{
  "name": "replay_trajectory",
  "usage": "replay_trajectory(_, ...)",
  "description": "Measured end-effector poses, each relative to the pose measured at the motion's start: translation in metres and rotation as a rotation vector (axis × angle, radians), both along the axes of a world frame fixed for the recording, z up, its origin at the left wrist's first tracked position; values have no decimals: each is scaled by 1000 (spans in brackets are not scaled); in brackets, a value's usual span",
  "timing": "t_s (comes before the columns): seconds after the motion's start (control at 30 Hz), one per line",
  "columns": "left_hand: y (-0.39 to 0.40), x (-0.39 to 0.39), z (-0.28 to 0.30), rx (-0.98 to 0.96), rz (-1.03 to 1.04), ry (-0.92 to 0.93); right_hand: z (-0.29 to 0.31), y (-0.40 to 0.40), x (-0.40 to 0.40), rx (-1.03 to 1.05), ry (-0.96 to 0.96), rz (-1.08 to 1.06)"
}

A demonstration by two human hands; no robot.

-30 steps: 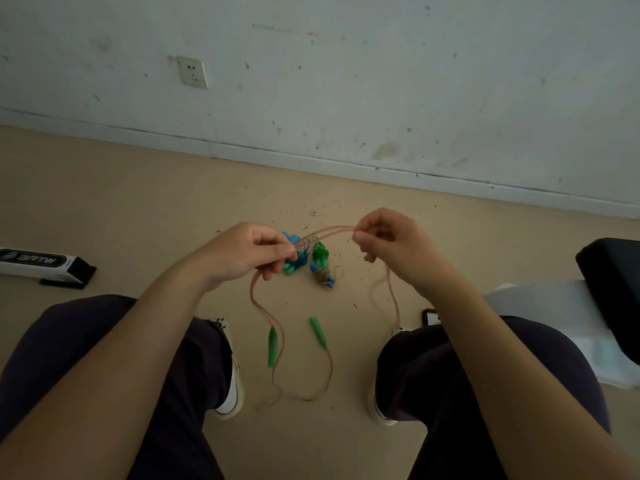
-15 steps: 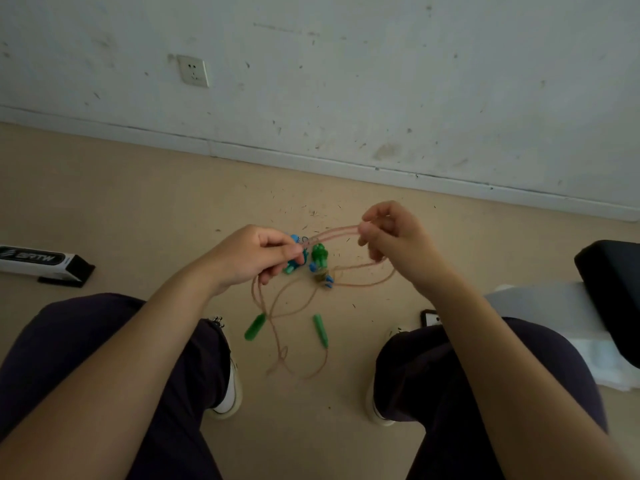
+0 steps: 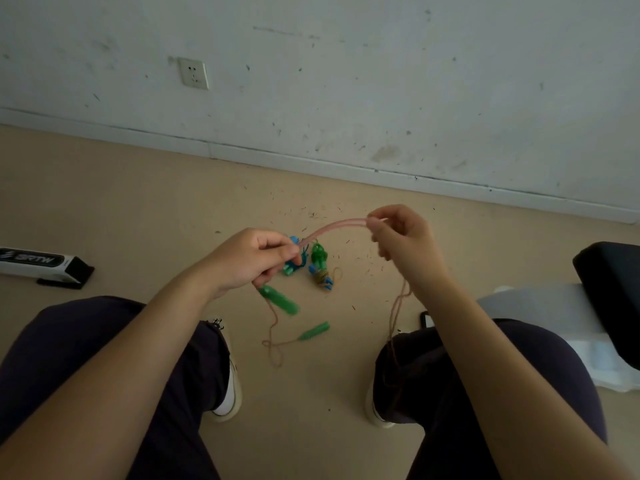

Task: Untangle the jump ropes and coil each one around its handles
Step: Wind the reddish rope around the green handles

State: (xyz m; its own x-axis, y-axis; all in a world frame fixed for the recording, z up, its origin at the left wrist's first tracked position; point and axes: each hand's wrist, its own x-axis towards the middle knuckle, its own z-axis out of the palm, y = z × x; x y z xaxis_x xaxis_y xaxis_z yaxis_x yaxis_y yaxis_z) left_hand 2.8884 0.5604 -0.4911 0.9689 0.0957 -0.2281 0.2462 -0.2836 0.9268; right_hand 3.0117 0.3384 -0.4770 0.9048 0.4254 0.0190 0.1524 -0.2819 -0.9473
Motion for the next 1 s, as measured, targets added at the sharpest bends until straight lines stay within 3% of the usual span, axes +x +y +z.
replay_trajectory(0.13,-18,1,0,-111,-55,25,-8,16,-20,-101,74,328)
replay_trajectory(0.2,-19,1,2,-113,-80,32,-12,20,-24,-138,69,387)
replay_trajectory(0.4,-3,0,7,-36,-16,-14,-3,8,-8,-33,6,147)
replay_trajectory(0.67,-15,-2,3,-11,-76,-22,-8,18,-24,-114,59,329)
replay_trajectory(0.9,-2,-4,4,-1,-27,-8,-2,11,-13,-45,28,103)
replay_trajectory(1.0,-1,-5,4,-18,-9,-5,0,9,-12,-10,69,169)
